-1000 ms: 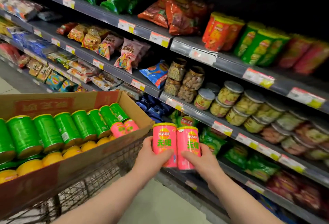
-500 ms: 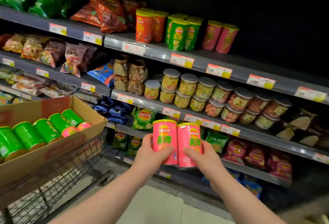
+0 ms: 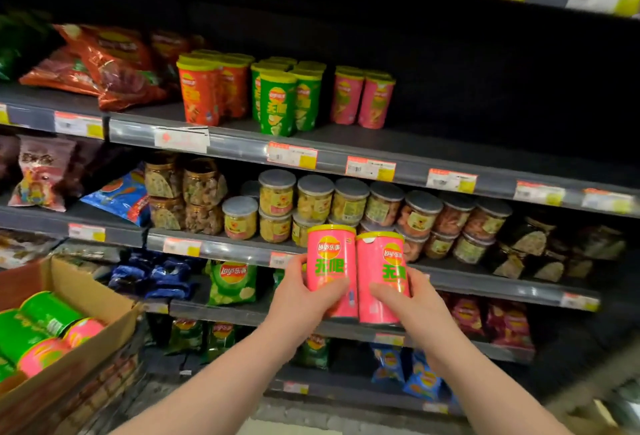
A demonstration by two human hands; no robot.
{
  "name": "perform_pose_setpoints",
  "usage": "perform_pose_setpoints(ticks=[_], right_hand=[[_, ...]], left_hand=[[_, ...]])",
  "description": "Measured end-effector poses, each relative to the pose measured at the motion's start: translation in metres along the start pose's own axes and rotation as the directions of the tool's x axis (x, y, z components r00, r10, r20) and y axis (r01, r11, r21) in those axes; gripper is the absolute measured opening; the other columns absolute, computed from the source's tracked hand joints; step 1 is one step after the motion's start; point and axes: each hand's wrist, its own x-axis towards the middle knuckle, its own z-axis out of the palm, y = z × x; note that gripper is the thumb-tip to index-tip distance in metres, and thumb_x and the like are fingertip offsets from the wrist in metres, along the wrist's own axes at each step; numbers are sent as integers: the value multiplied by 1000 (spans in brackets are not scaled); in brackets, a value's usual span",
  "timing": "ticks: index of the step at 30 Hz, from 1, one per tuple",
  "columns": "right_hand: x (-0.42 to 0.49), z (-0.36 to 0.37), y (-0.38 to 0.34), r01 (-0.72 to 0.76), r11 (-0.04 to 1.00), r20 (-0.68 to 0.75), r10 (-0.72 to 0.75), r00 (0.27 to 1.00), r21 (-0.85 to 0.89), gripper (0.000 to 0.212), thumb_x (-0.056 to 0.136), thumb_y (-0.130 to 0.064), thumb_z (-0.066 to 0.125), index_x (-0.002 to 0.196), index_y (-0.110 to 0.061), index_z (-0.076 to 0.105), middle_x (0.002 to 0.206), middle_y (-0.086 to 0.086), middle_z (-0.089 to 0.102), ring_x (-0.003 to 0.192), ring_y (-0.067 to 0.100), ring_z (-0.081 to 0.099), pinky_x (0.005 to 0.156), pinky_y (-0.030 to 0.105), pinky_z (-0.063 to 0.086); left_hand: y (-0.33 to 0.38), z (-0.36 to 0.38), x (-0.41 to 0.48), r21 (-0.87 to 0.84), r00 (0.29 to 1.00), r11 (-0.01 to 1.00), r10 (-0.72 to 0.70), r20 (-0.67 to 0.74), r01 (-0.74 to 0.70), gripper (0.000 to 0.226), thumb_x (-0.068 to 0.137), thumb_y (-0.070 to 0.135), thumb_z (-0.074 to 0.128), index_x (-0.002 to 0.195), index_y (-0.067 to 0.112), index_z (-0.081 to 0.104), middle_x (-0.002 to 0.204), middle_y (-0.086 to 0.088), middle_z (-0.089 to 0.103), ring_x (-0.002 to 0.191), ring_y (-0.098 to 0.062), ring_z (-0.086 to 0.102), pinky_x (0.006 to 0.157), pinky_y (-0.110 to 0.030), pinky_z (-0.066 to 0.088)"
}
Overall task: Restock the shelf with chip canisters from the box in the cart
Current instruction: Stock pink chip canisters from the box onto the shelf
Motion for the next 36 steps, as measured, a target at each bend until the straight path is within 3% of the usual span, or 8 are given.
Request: perform_pose_setpoints(ticks=[3, 7, 11, 15, 19, 24, 30, 36], right_hand=[[28, 2, -22, 44, 999, -33, -44, 998, -14, 43, 79, -27, 74, 117, -24, 54, 103, -3, 70, 92, 14, 68, 84, 35, 54], [67, 16, -53, 117, 993, -66, -117, 991, -14, 49, 77, -29, 76, 121, -26, 54, 106, -3, 70, 94, 15, 69, 89, 42, 53], [105, 30, -82, 181, 983, -101, -184, 978, -38, 50, 77, -26, 76, 121, -24, 54, 105, -3, 70, 94, 18, 68, 87, 45, 55], [140, 35, -109, 253, 967, -174, -252, 952, -19, 47, 78, -23, 74, 120, -20, 52, 105, 0, 68, 92, 16, 66, 79, 33, 52], [170, 35, -135, 308, 949, -209, -316, 926, -68, 59, 79, -27, 73, 130, -19, 46, 112, -2, 64, 95, 11, 64, 76, 27, 50], [210, 34, -166, 367, 919, -270, -392, 879, -142, 55, 80, -26, 73, 128, -18, 46, 109, -1, 61, 84, 3, 58, 64, 19, 43], [270, 38, -178, 321, 920, -270, -375, 887, -224, 70, 74, -26, 78, 133, -18, 42, 124, 6, 59, 110, 25, 58, 97, 41, 47], [311, 42, -181, 274, 916, -260, -353, 899, -294, 72, 70, -22, 81, 129, -16, 41, 130, 11, 55, 118, 31, 54, 101, 46, 43]], left_hand=[[21, -6, 32, -19, 997, 998, 68, 37, -67, 57, 79, 23, 75, 122, 30, 39, 100, 9, 63, 89, -6, 64, 72, -20, 51], [49, -25, 75, -13, 990, 990, 138, 31, -137, 57, 78, 25, 76, 119, 32, 38, 103, 9, 63, 95, -10, 64, 88, -33, 52], [70, -48, 109, -48, 980, 980, 194, 29, -193, 49, 79, 21, 74, 115, 33, 43, 98, 10, 64, 89, -7, 64, 71, -20, 53], [84, -66, 137, -72, 973, 972, 227, 31, -224, 38, 79, 19, 74, 97, 38, 46, 94, 13, 64, 87, -6, 65, 74, -25, 54], [93, -75, 154, -57, 972, 971, 234, 17, -232, 59, 61, 38, 76, 111, 40, 45, 101, 12, 66, 93, -9, 66, 87, -37, 54], [102, -79, 168, -69, 965, 963, 261, -14, -261, 50, 64, 34, 78, 101, 41, 46, 95, 14, 65, 87, -6, 66, 79, -30, 54], [108, -81, 171, -56, 959, 960, 268, -97, -274, 55, 55, 37, 73, 103, 41, 46, 96, 15, 66, 90, -5, 66, 84, -33, 54], [113, -76, 174, -64, 952, 955, 280, -125, -290, 53, 63, 33, 79, 106, 38, 47, 99, 12, 68, 87, -3, 67, 81, -30, 55]])
